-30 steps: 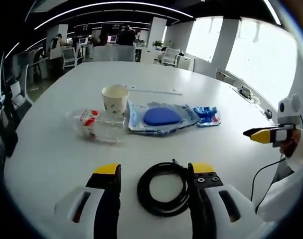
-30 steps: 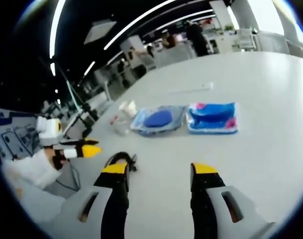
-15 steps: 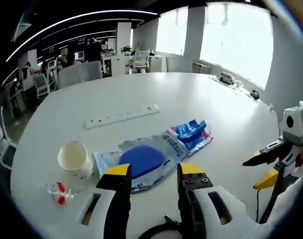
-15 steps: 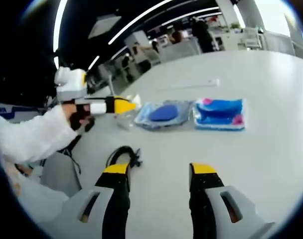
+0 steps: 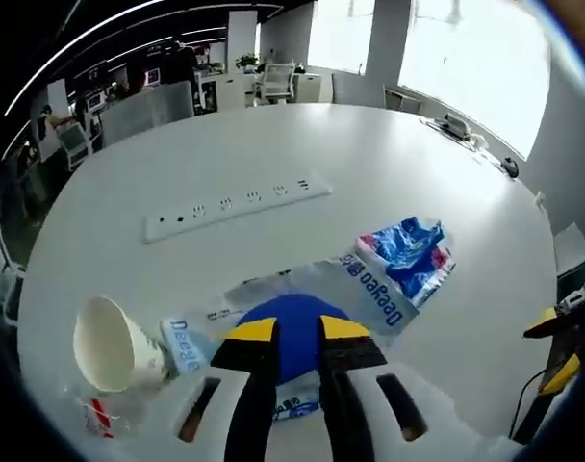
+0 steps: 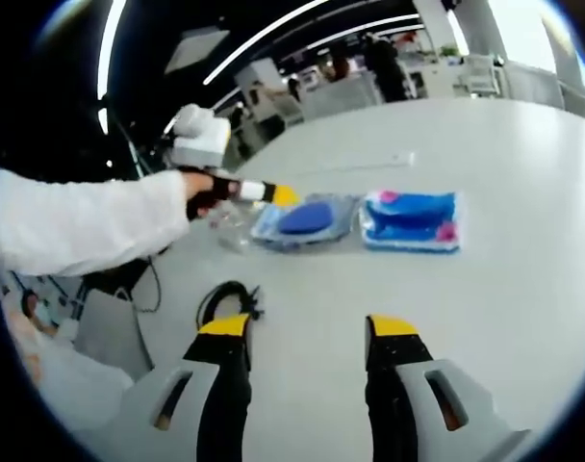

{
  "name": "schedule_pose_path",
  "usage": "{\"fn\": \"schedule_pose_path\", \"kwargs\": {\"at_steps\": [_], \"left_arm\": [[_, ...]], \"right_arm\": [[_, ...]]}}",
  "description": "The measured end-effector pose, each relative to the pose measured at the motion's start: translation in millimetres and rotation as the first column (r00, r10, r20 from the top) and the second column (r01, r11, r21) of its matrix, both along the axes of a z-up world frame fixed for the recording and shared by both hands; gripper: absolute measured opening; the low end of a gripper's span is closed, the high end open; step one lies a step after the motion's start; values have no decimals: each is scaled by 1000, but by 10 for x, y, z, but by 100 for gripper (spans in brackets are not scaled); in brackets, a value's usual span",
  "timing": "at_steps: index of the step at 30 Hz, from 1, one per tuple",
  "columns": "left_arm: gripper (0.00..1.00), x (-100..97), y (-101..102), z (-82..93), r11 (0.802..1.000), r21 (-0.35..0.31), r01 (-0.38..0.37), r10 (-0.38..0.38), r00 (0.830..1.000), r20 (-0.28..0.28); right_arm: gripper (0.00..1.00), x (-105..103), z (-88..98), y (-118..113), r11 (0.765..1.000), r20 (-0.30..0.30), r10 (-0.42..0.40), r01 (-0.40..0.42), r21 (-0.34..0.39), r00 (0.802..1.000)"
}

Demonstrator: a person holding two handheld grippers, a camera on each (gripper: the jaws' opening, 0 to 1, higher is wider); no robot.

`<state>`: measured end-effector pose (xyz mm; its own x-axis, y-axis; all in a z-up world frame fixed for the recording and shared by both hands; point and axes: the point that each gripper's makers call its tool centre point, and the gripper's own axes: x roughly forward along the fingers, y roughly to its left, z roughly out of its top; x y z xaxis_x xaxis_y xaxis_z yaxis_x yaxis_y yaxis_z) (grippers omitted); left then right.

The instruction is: Arrange the tabletop items into an orderly group along one side of the table until the central work area is clear of visible clutter.

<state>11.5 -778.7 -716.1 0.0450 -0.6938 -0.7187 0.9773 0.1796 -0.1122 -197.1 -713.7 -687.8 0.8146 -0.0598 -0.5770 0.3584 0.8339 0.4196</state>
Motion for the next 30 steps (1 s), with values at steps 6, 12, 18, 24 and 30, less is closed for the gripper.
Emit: {"fn": "schedule_pose_path", "kwargs": {"at_steps": [6,12,18,24,30], "left_arm": [[12,39,33,-202,998,61,-5,5,1000,6],[14,3,131,-371,995,102,4,-3,1000,-14],[10,31,142,-399,995,96,-5,7,1000,-19],[9,48,150,-416,997,79,-19,23,999,-45],[9,51,146,-413,997,71,-36,39,999,-38]], "right_arm": [[48,142,-21,23,999,-5,41,-41,2,999],[48,398,29,11,992,3,123,-123,-28,992],[36,763,217,-154,977,40,189,-184,-104,981],[0,1047,258,-624,971,18,103,-97,-217,995],[0,1258,78,-788,947,-82,119,-138,-290,990]]}}
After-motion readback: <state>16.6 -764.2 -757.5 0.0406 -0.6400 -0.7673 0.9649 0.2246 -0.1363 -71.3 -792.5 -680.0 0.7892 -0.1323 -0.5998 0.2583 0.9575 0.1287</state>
